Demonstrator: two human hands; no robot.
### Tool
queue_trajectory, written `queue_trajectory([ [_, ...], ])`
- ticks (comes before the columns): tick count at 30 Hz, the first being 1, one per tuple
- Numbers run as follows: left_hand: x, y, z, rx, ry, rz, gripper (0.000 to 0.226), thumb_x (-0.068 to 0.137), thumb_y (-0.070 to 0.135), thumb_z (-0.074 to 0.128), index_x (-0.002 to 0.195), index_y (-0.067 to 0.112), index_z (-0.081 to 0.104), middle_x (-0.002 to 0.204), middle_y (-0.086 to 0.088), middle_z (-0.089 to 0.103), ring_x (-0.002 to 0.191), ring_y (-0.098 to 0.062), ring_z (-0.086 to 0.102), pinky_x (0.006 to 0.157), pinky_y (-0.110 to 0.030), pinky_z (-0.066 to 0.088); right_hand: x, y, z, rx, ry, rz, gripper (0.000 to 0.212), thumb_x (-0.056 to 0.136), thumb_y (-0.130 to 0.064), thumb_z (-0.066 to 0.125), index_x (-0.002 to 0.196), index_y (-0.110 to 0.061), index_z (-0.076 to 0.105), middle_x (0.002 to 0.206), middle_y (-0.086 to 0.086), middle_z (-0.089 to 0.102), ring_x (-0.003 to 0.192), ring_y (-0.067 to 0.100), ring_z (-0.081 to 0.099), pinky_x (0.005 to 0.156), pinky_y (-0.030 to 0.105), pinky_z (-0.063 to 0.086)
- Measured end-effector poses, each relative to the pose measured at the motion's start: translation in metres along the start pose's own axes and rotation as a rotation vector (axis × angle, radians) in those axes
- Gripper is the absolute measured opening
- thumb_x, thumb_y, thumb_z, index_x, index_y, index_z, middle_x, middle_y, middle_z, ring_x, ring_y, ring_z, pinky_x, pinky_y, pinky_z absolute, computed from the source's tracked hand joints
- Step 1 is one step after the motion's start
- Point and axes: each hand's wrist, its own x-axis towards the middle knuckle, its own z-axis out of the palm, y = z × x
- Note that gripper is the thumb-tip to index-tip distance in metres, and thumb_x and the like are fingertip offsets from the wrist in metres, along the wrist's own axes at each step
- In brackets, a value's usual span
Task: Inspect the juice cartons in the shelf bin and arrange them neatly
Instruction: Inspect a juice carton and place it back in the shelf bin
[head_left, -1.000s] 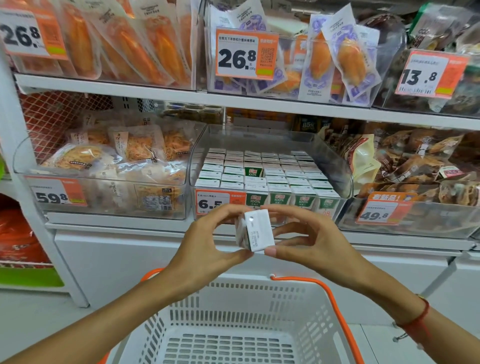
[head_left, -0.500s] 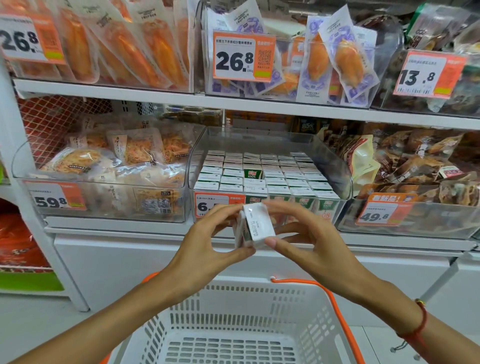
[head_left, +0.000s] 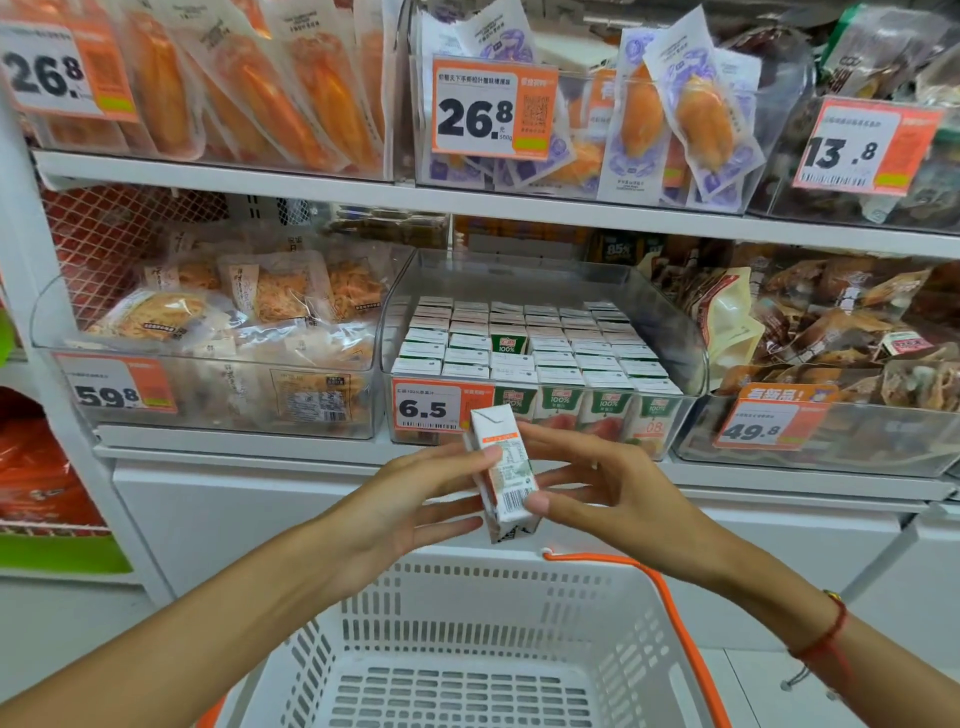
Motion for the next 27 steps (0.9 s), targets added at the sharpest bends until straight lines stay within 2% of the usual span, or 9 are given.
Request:
queue_trajectory([
  [3,0.002,-0.002,0.0,-0.037,0.042,-0.095,0.057,0.061,0.045,0.08,0.112,0.022,0.069,0.1,-0.005,0.077,0.089,-0.017,0.074,0.075,-0.026,0.06,0.001,0.0,0.003,0.085,0.039,0.081,0.054,0.08,-0.037,0.071,0.131,-0.025,0.06,0.114,-0.011,0.072,0.102,0.012,0.07,0.084,0.021,0.055],
  [6,0.005,-0.004,0.001,-0.05,0.075,-0.237,0.065,0.061,0.052,0.079,0.112,0.013,0.067,0.093,-0.007,0.077,0.079,-0.016,0.075,0.062,-0.028,0.06,0.004,-0.001,0.009,0.099,0.135,0.171,0.042,0.074,-0.052,0.065,0.108,-0.027,0.073,0.095,-0.007,0.077,0.086,0.013,0.074,0.074,0.022,0.058],
  [9,0.009,-0.006,0.001,-0.111,0.062,-0.362,0.069,0.064,0.054,0.079,0.116,0.01,0.065,0.091,-0.006,0.074,0.074,-0.015,0.073,0.066,-0.033,0.062,0.006,-0.004,0.013,0.141,0.135,0.303,0.038,0.077,-0.055,0.061,0.092,-0.025,0.079,0.087,-0.003,0.077,0.079,0.011,0.074,0.065,0.016,0.055],
  [14,0.012,-0.01,0.003,-0.209,0.032,-0.466,0.086,0.058,0.049,0.084,0.124,0.003,0.053,0.099,-0.008,0.072,0.071,-0.015,0.073,0.069,-0.035,0.063,0.005,-0.003,0.012,0.149,0.12,0.403,0.042,0.074,-0.059,0.061,0.09,-0.025,0.08,0.085,-0.003,0.077,0.078,0.01,0.074,0.062,0.014,0.054],
  [19,0.013,-0.01,0.004,-0.216,0.038,-0.45,0.077,0.055,0.046,0.085,0.113,0.004,0.059,0.1,-0.01,0.071,0.07,-0.016,0.073,0.066,-0.034,0.063,0.005,-0.002,0.008,0.139,0.117,0.404,0.036,0.074,-0.058,0.061,0.084,-0.028,0.08,0.084,-0.005,0.077,0.079,0.009,0.074,0.061,0.014,0.054],
  [22,0.012,-0.009,0.005,-0.208,0.09,-0.385,0.073,0.056,0.044,0.085,0.113,0.006,0.063,0.101,-0.011,0.073,0.078,-0.019,0.075,0.064,-0.033,0.062,0.005,-0.002,0.008,0.097,0.11,0.35,0.031,0.079,-0.054,0.06,0.088,-0.029,0.078,0.085,-0.007,0.077,0.081,0.007,0.073,0.066,0.02,0.058],
  [25,0.012,-0.007,0.007,-0.192,0.166,-0.27,0.067,0.057,0.043,0.085,0.113,0.01,0.067,0.105,-0.012,0.073,0.083,-0.023,0.075,0.062,-0.03,0.062,0.004,-0.003,0.01,-0.107,0.133,0.198,0.043,0.067,-0.059,0.066,0.1,-0.032,0.073,0.086,-0.012,0.076,0.076,0.002,0.07,0.068,0.019,0.056],
  [27,0.01,-0.007,0.009,-0.161,0.174,-0.197,0.058,0.06,0.044,0.084,0.109,0.015,0.07,0.104,-0.011,0.075,0.084,-0.023,0.075,0.065,-0.029,0.062,0.003,-0.003,0.014,-0.247,0.17,0.138,0.05,0.066,-0.058,0.071,0.107,-0.029,0.071,0.09,-0.011,0.075,0.075,0.002,0.068,0.069,0.019,0.055],
])
